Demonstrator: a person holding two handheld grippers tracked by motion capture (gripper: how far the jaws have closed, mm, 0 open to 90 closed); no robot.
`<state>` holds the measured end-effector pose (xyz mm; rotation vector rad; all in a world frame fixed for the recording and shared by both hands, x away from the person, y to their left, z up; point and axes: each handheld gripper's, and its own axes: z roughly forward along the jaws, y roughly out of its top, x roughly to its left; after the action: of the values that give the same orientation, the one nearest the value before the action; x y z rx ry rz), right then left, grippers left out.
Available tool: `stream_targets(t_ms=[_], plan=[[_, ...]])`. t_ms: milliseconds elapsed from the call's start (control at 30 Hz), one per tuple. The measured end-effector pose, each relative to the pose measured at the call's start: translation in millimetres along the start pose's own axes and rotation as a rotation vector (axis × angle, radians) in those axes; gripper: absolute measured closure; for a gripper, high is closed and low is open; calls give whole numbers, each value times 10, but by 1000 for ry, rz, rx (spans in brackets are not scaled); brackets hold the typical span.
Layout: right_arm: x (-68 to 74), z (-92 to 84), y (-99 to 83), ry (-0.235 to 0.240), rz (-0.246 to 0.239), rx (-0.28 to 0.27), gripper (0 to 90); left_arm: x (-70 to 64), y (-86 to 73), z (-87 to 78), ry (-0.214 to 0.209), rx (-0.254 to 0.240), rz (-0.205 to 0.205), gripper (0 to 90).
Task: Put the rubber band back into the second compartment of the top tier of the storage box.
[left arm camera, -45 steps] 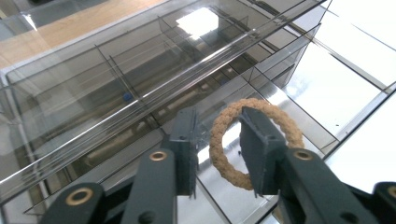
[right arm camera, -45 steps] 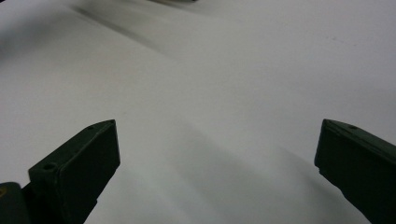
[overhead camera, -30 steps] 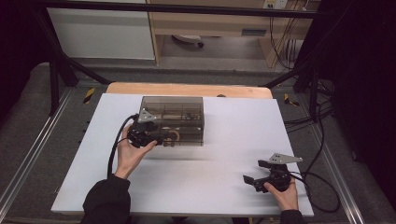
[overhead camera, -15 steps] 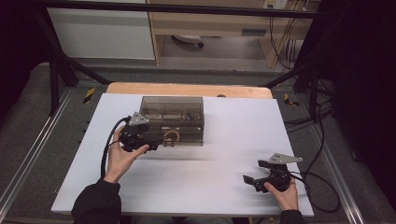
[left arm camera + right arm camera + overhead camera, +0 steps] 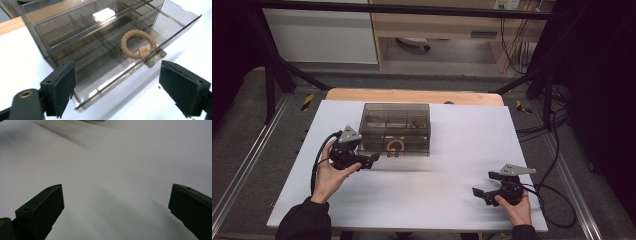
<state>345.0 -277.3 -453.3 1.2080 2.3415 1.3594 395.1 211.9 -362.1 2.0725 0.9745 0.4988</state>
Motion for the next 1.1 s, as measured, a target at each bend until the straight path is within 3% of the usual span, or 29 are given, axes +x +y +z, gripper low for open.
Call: stream_targets(t_ms=[333, 667, 1100], plan=[[3, 2, 0, 0, 2, 1, 7, 80, -189, -93, 25, 3, -16, 110], [2, 1, 0, -2, 2, 3, 7, 157, -474, -131, 31, 2, -40, 110], [2, 5, -1, -4, 5, 5, 7, 216, -814, -193, 44, 0, -38, 104]])
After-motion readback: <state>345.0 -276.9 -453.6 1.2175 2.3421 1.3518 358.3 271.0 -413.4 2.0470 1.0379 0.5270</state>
